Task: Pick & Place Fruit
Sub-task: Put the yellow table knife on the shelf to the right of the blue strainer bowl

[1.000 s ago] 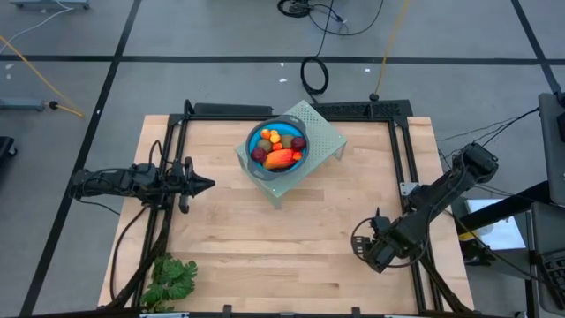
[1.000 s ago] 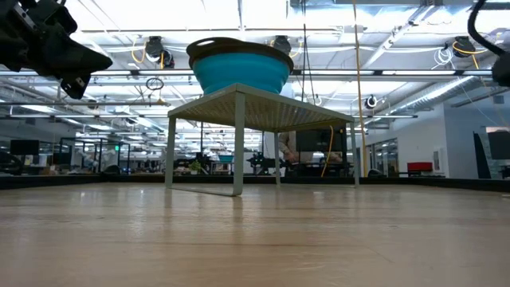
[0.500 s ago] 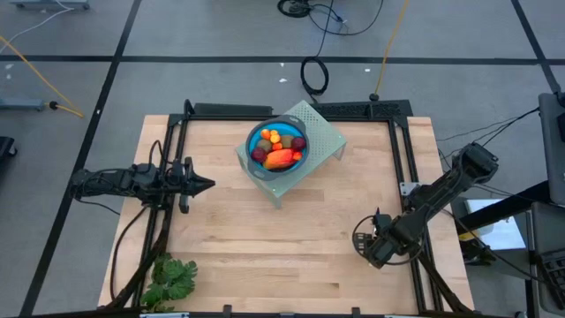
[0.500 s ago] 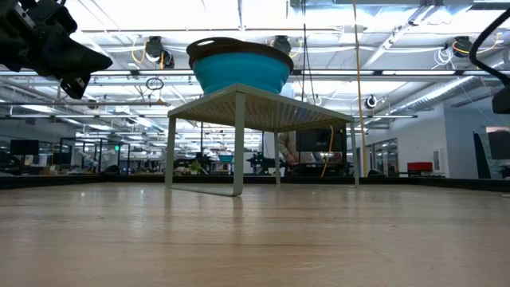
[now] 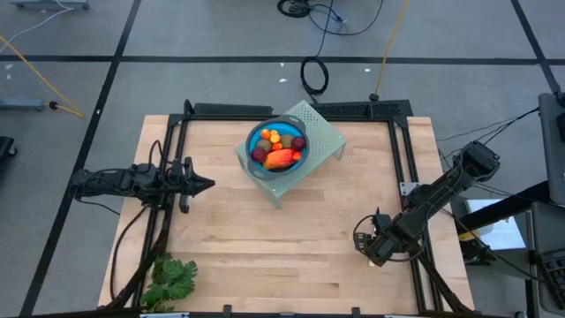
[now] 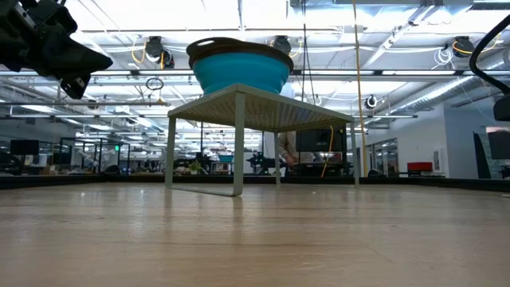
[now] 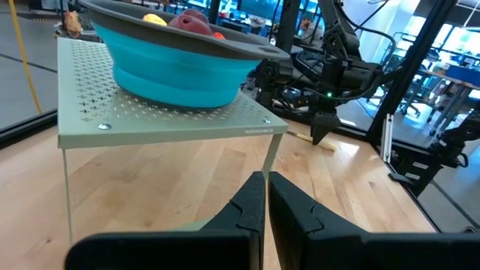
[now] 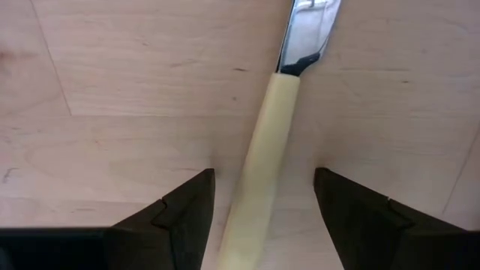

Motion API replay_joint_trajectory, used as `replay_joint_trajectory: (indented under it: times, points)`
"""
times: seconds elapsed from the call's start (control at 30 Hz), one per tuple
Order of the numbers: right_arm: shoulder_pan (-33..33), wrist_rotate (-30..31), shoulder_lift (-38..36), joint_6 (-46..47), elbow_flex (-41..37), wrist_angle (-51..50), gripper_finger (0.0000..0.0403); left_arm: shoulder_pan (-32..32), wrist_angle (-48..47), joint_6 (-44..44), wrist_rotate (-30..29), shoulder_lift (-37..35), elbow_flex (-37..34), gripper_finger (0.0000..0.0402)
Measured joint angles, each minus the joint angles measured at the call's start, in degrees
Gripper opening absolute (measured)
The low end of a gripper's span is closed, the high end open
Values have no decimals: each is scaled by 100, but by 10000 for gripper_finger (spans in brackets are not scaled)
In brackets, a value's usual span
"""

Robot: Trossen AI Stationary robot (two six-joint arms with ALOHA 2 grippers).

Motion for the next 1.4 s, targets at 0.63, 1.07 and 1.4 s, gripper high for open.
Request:
replay_joint_trajectory:
  times: [0.63, 1.07, 1.4]
  points:
    - [9, 216, 12, 17, -15, 4, 220, 0, -1, 9, -100, 0, 0, 17]
    - [4, 52, 13, 65, -17, 43, 194, 0, -2, 11, -100, 1, 0, 17]
    - [7, -48, 15, 156, -20, -12, 114, 0, -2, 11, -100, 0, 0, 17]
